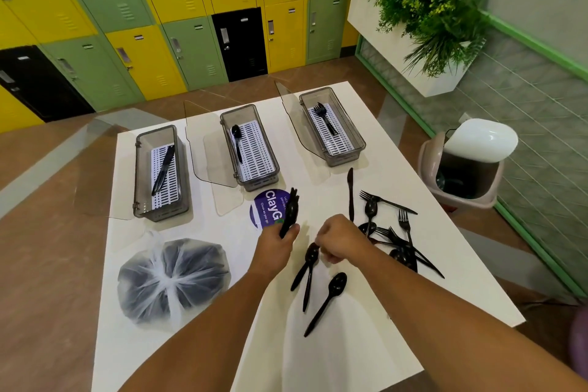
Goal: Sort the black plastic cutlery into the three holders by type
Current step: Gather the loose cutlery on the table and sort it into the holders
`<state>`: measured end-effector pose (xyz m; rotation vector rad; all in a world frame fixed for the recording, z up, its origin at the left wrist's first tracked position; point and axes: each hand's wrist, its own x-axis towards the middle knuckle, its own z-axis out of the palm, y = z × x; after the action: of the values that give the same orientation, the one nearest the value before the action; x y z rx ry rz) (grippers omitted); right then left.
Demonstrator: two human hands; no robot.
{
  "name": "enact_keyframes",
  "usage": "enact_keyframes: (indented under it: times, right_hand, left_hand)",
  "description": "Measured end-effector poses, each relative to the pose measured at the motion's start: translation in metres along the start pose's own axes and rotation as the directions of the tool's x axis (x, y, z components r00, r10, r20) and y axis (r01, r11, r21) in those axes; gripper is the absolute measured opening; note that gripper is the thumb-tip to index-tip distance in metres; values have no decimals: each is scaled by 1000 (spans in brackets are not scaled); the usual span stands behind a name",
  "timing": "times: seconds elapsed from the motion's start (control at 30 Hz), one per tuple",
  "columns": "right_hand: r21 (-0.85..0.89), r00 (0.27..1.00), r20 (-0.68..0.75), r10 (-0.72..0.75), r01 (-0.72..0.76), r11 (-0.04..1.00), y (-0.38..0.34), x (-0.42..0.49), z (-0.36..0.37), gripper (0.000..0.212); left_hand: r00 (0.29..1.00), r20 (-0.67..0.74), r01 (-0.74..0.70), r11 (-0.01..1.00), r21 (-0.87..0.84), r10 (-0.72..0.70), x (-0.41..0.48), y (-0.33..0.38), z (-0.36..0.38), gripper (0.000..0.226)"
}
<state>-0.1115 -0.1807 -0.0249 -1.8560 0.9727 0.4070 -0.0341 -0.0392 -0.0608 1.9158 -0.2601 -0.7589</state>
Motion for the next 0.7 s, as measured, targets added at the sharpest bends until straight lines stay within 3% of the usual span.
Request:
enact_keyframes:
  times: [0.1, 0.2, 0.3, 0.5, 0.7]
  right_hand:
    - [-296, 993, -40, -111, 94, 951, 15, 1, 6, 19]
    - [-446, 971, -36, -238, 198, 873, 26, 4, 14, 36]
    - [-473, 959, -27, -282, 237, 849, 30, 6, 20, 43]
    - [-386, 962, -165, -217, 139, 912, 35, 11, 24, 25]
    - [-378, 966, -200, -162, 77, 923, 40, 18, 16, 18]
  left_hand:
    - [998, 34, 45, 994, 98, -49, -8, -14, -4, 34]
    - [997, 56, 44, 976, 213, -57, -16, -22, -3, 30]
    - [996, 60, 51, 963, 264, -69, -23, -25, 1, 22]
    - [995, 56, 59, 921, 384, -87, -37, -22, 18, 35]
    - [998, -12, 53, 832, 552, -56, -36, -15, 32, 6]
